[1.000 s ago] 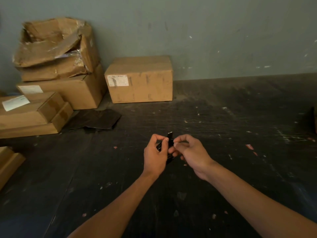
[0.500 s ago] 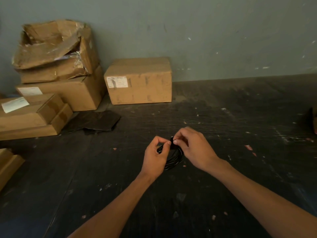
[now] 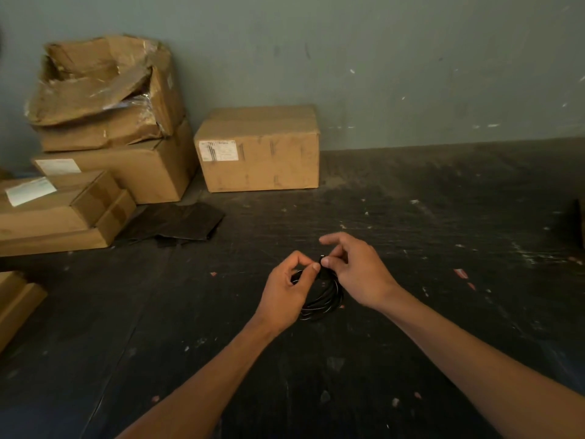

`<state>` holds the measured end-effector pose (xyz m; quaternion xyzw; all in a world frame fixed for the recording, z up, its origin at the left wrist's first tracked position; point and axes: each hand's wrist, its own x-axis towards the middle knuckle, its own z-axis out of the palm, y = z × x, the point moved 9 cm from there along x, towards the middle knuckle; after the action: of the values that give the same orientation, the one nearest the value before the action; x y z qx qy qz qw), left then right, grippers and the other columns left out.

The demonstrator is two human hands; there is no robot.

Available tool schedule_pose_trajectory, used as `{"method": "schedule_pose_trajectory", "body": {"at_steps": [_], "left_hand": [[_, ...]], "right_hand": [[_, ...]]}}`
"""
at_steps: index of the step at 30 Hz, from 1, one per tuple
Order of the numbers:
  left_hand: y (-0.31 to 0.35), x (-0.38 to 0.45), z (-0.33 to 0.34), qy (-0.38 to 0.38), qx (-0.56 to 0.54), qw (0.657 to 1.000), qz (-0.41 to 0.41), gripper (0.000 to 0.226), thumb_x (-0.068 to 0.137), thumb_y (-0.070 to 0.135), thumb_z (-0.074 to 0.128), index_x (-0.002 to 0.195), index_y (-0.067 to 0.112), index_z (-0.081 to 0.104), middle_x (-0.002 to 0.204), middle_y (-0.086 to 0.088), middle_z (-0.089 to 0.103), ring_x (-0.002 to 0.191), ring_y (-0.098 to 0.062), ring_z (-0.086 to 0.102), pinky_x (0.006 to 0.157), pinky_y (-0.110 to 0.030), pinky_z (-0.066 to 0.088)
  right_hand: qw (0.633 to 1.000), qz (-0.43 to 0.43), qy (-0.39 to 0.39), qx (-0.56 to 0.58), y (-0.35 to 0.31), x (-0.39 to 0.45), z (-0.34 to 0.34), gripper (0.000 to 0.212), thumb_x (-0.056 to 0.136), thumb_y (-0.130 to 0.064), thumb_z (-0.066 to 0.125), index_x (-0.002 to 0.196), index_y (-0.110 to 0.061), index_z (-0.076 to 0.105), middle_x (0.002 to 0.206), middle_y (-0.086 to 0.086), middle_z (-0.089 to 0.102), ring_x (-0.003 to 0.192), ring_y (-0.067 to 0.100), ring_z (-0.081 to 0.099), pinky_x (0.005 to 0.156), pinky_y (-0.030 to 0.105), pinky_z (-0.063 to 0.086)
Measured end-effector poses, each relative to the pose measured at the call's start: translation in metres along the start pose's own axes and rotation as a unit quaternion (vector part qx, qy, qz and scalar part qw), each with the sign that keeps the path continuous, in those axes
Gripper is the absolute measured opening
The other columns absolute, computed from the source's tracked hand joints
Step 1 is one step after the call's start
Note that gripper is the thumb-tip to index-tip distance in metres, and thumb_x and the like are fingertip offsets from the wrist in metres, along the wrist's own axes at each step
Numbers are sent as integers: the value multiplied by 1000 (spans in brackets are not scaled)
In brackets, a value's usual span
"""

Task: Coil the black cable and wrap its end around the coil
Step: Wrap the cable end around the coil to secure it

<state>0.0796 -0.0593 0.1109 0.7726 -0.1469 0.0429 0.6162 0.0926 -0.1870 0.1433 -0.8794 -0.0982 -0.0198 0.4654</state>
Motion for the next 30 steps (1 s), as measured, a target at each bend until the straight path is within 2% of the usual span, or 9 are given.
{"method": "schedule_pose_trajectory", "body": {"at_steps": [2, 7, 11, 14, 16, 19, 24, 27, 30], "left_hand": [[2, 0, 1, -6, 11, 1000, 4, 10, 100, 13, 55, 97, 7, 63, 66, 24, 64, 53, 9, 55, 49, -6, 39], [1, 3, 4, -25, 7, 1000, -14, 9, 98, 21, 57, 103, 15, 63, 71, 25, 65, 58, 10, 58, 52, -6, 41], [-8, 4, 3, -23, -69, 996, -59, 19, 93, 19, 66, 111, 16, 62, 84, 13, 68, 73, 6, 62, 65, -13, 49], [-20, 3, -3, -4, -109, 989, -96, 18, 93, 15, 65, 111, 14, 62, 80, 7, 68, 77, -2, 63, 72, -17, 49], [-33, 1, -4, 2, -131, 982, -136, 18, 94, 14, 63, 111, 17, 64, 93, 0, 71, 92, -9, 67, 79, -22, 50], [-48, -4, 3, -11, -166, 965, -203, 22, 92, 22, 65, 113, 22, 66, 111, 1, 73, 110, -15, 65, 85, -30, 51], [-54, -10, 24, -46, -377, 885, -270, 40, 83, 26, 68, 120, 11, 64, 122, -11, 70, 115, -25, 66, 94, -42, 49], [-53, -8, 28, -34, -430, 861, -269, 31, 86, 23, 64, 115, 11, 65, 124, -12, 69, 117, -25, 65, 100, -45, 47], [-50, 0, 27, -11, -455, 855, -248, 24, 89, 29, 63, 107, 15, 67, 109, -8, 73, 114, -25, 66, 95, -43, 49]], "right_hand": [[1000, 16, -9, -20, 3, 0, 1, 18, 94, -16, 60, 110, -21, 68, 98, -6, 68, 93, 6, 61, 80, 22, 47], [999, 11, 17, -29, 3, 1, -6, 11, 95, -15, 58, 91, -21, 65, 88, -7, 65, 84, 2, 59, 67, 16, 44], [996, 40, 68, 32, 15, 4, -21, 15, 95, -14, 58, 85, -24, 64, 83, -8, 63, 75, 4, 59, 58, 15, 41], [982, 88, 117, 120, 33, 7, -33, 17, 94, -12, 59, 84, -23, 65, 85, -2, 65, 81, 12, 61, 69, 23, 46], [968, 125, 128, 176, 45, 7, -33, 16, 94, -12, 59, 85, -22, 66, 92, 3, 68, 87, 16, 62, 77, 29, 48], [940, 177, 144, 255, 61, 4, -30, 16, 95, -11, 58, 85, -20, 67, 91, 5, 68, 84, 17, 61, 69, 29, 45], [868, 244, 144, 407, 78, -4, -24, 12, 96, -9, 54, 94, -12, 66, 89, 8, 72, 80, 19, 67, 65, 30, 52], [821, 275, 136, 482, 90, -10, -15, 13, 96, -7, 53, 99, -9, 66, 95, 11, 72, 87, 22, 68, 71, 35, 54], [800, 309, 105, 504, 102, -21, -1, 17, 95, -6, 54, 106, -6, 66, 101, 14, 73, 96, 25, 68, 73, 37, 56]]}}
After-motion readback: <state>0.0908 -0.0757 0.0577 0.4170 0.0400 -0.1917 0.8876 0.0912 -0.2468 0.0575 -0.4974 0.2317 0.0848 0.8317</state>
